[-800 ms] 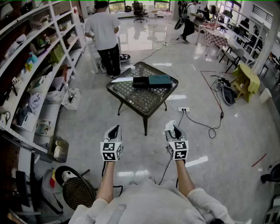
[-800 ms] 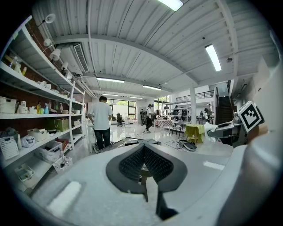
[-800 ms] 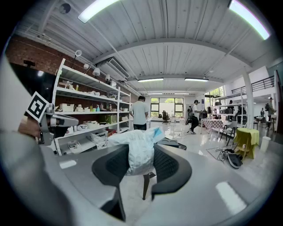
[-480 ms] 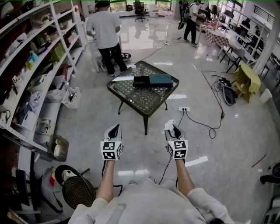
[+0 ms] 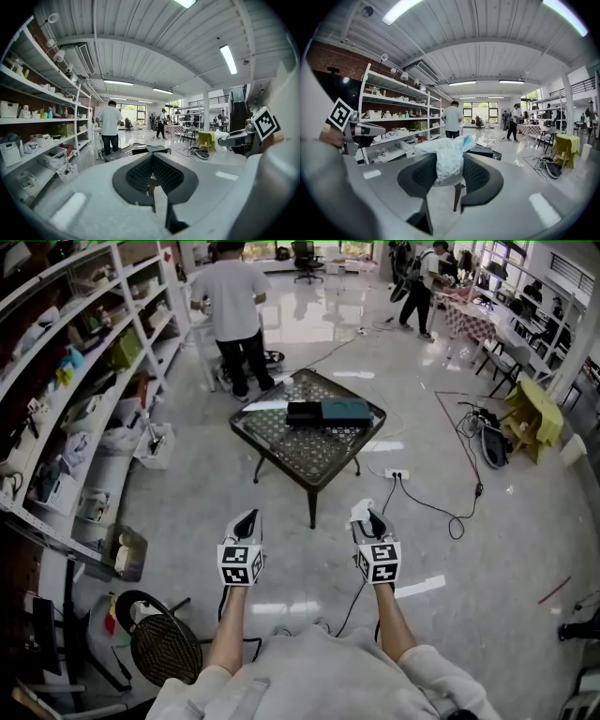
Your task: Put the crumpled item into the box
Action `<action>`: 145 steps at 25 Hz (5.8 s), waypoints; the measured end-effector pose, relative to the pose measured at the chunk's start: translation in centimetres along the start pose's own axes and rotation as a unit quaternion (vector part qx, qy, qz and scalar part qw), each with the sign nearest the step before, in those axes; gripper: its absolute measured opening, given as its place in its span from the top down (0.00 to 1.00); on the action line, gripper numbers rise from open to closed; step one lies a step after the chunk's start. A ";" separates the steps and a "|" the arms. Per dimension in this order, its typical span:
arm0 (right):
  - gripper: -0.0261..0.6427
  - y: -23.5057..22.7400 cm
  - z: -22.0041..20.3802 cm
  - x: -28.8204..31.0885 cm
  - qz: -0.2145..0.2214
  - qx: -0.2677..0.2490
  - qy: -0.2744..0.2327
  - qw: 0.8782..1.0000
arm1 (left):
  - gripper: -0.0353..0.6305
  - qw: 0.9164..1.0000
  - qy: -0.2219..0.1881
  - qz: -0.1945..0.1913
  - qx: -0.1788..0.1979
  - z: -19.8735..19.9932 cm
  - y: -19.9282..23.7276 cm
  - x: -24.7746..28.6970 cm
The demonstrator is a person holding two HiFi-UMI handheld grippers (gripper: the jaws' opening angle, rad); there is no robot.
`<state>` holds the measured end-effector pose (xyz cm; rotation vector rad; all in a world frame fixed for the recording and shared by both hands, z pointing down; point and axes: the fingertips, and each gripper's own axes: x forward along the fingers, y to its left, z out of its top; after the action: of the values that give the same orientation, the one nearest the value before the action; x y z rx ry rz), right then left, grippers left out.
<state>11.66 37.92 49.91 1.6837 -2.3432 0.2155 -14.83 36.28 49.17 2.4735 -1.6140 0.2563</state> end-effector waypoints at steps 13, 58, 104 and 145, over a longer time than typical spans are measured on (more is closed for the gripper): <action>0.75 -3.3 -1.3 0.7 0.030 -0.008 0.008 0.999 | 0.94 1.000 0.008 0.021 -0.003 -0.7 -3.3 2.2; 0.75 -8.1 7.4 32.1 -0.035 -0.013 0.022 0.999 | 0.94 0.997 0.006 -0.073 -0.012 6.3 14.2 34.0; 0.75 -24.4 12.3 59.8 0.079 -0.017 0.042 0.996 | 0.94 0.999 0.047 0.004 -0.017 11.8 17.1 62.3; 0.75 -21.6 3.6 68.4 0.059 0.025 0.157 0.986 | 0.94 0.988 0.136 -0.059 -0.051 3.3 22.3 70.4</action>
<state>10.98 -32.18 65.39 1.4119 -2.2148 0.5242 -7.20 -35.78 63.95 2.3278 -1.3331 0.4586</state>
